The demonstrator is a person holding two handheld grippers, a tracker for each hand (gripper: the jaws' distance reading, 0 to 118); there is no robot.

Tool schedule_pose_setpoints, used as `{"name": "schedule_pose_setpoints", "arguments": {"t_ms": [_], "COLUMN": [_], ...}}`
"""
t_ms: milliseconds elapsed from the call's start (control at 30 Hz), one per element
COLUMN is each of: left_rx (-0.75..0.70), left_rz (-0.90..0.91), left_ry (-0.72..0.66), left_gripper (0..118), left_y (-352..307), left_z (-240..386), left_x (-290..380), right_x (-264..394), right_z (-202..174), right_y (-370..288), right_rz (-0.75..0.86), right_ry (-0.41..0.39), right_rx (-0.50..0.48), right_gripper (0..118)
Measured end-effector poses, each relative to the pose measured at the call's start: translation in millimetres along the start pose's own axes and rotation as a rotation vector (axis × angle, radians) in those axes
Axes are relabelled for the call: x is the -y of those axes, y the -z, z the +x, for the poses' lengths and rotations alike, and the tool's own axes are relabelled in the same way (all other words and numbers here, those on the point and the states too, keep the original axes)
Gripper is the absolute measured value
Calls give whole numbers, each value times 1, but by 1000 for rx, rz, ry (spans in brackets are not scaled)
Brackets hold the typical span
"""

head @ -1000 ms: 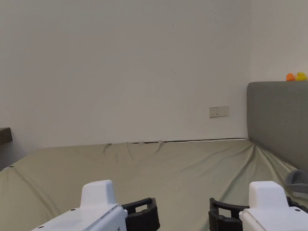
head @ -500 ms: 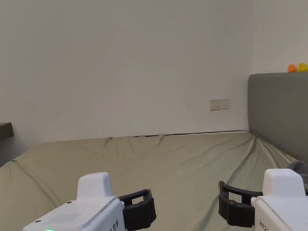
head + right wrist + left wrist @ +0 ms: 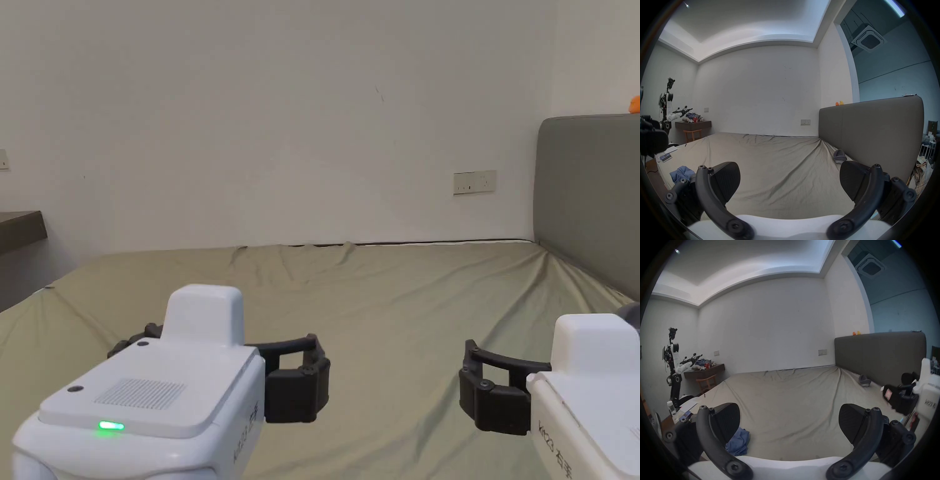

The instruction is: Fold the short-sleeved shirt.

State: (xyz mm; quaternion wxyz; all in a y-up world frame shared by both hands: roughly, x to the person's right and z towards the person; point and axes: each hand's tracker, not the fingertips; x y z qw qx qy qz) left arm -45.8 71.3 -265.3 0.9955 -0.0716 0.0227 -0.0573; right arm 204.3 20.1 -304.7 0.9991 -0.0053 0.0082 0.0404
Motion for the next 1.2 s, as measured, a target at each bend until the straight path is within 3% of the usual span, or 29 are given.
{"name": "schedule_pose_setpoints", "arguments": {"t_ms": [100,233,500,1133,1200], "left_rx": [54,33,2,13,8], "left_rz": [7,-27,-19,-66,-68], "left_ry": [-69,-73,-56,-60,-53], "left_gripper": [118,118,118,118,118], "left_y": [1,6,3,10,10], "left_z": [-8,-14,-16,-13,-11], "left_x": [-7,-10,-9,-2,-2], "right_x": [-2,-3,-19,-23,-22], "right_z": [-4,-3,0,3,6], "right_y": [-2,-3,-3,-4,-3], "right_rz": [-1,-30,-27,-10,-47], "right_ry": [24,147,177,70,123], "right_rx": [-6,-67,-25,15,-32], "right_gripper": [118,118,118,118,118]}}
